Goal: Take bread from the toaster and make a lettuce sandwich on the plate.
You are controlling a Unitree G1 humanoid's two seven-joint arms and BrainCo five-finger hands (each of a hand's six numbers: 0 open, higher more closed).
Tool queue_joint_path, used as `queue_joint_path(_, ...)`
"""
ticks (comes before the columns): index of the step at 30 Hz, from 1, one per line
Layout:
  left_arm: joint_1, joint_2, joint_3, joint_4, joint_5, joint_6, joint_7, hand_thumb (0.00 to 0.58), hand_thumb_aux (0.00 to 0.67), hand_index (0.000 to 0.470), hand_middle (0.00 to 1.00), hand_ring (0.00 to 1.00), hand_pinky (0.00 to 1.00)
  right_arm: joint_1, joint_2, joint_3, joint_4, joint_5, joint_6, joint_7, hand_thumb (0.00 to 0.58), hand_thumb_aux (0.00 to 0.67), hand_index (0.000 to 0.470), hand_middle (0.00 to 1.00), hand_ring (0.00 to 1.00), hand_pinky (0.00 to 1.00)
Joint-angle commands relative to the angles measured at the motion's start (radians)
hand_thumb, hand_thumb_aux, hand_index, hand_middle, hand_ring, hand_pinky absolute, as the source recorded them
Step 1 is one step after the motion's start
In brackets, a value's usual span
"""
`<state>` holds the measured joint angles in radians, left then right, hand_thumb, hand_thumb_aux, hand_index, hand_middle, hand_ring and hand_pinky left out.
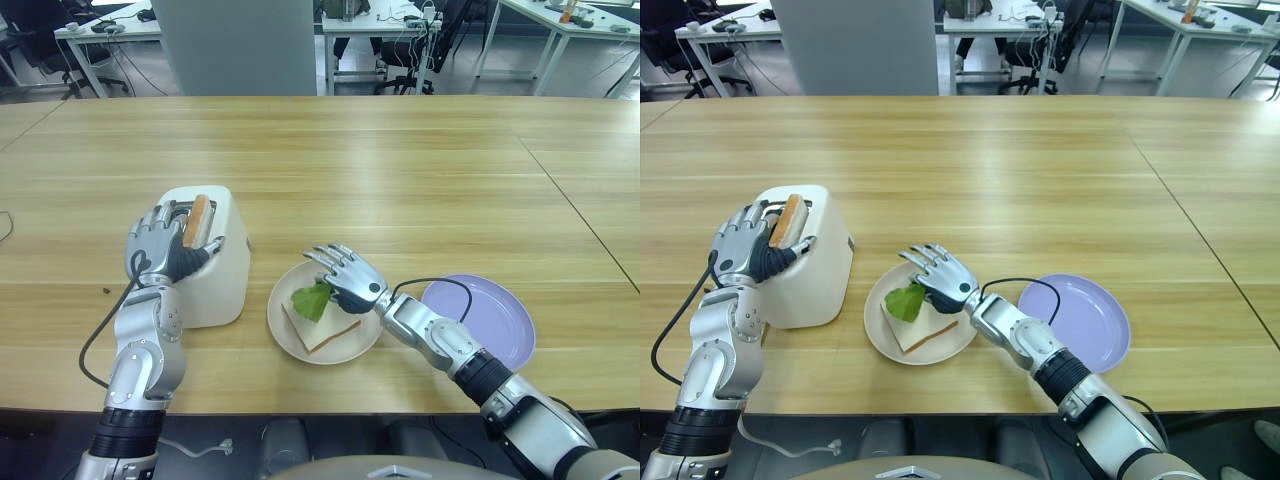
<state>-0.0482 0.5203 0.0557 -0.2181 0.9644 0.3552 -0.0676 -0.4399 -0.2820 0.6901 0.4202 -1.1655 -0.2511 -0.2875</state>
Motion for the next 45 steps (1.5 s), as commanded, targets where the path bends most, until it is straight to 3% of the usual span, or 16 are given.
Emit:
queue_joint_path(1,-0.003,-0.002,0.005,-0.010,-0.038,-0.001,-0.012,0.580,0.670,0.460,1.00,1.00,1.00,0.008,-0.025,0.031,0.026,0.003,-0.004,0.044,0.140,0.087,0.060,0.00,0.00,0.00)
queue_joint_path(2,-0.008,-0.003,0.007,-0.013,-0.046,-0.005,-0.008,0.580,0.670,0.460,1.00,1.00,1.00,0.014,-0.032,0.036,0.021,0.006,-0.004,0.053,0.140,0.087,0.060,0.00,0.00,0.00)
queue_joint_path(3,-0.012,-0.005,0.009,-0.019,-0.054,-0.006,-0.006,0.580,0.670,0.460,1.00,1.00,1.00,0.020,-0.037,0.039,0.017,0.012,-0.008,0.062,0.000,0.000,0.000,0.00,0.00,0.00)
queue_joint_path(23,-0.079,0.003,0.065,-0.161,-0.132,-0.047,0.035,0.580,0.670,0.460,1.00,1.00,1.00,0.095,-0.078,-0.044,-0.205,0.171,-0.041,0.133,0.000,0.000,0.000,0.00,0.00,0.00)
queue_joint_path(33,-0.038,-0.019,0.130,-0.357,-0.180,-0.142,0.084,0.580,0.670,0.460,1.00,1.00,1.00,0.170,-0.212,-0.017,-0.295,0.007,0.006,0.136,0.000,0.000,0.000,0.00,0.00,0.00)
queue_joint_path(34,-0.027,-0.024,0.135,-0.378,-0.186,-0.156,0.087,0.580,0.670,0.460,1.00,1.00,1.00,0.179,-0.226,-0.015,-0.289,-0.008,0.009,0.130,0.053,0.032,0.022,0.00,0.00,0.00)
queue_joint_path(38,0.001,-0.051,0.147,-0.437,-0.227,-0.209,0.096,0.580,0.670,0.460,1.00,1.00,1.00,0.210,-0.264,-0.022,-0.277,-0.028,0.012,0.113,0.116,0.071,0.049,0.00,0.00,0.00)
queue_joint_path(39,0.005,-0.057,0.148,-0.446,-0.235,-0.220,0.097,0.580,0.670,0.460,1.00,1.00,1.00,0.213,-0.268,-0.022,-0.272,-0.031,0.012,0.109,0.172,0.108,0.074,0.00,0.00,0.00)
queue_joint_path(40,0.009,-0.062,0.148,-0.453,-0.240,-0.231,0.099,0.580,0.670,0.460,1.00,1.00,1.00,0.215,-0.269,-0.022,-0.266,-0.033,0.013,0.106,0.288,0.194,0.133,0.00,0.00,0.00)
queue_joint_path(41,0.011,-0.069,0.148,-0.457,-0.248,-0.236,0.096,0.580,0.670,0.460,1.00,1.00,1.00,0.216,-0.268,-0.022,-0.260,-0.036,0.015,0.103,0.328,0.229,0.157,0.00,0.00,0.00)
queue_joint_path(42,0.012,-0.078,0.147,-0.460,-0.260,-0.241,0.092,0.580,0.670,0.460,1.00,1.00,1.00,0.215,-0.266,-0.022,-0.254,-0.040,0.017,0.099,0.328,0.229,0.157,0.00,0.00,0.00)
queue_joint_path(45,0.017,-0.098,0.137,-0.469,-0.269,-0.257,0.087,0.580,0.670,0.460,1.00,1.00,1.00,0.210,-0.254,-0.017,-0.228,-0.046,0.026,0.087,0.496,0.415,0.285,0.00,0.00,0.00)
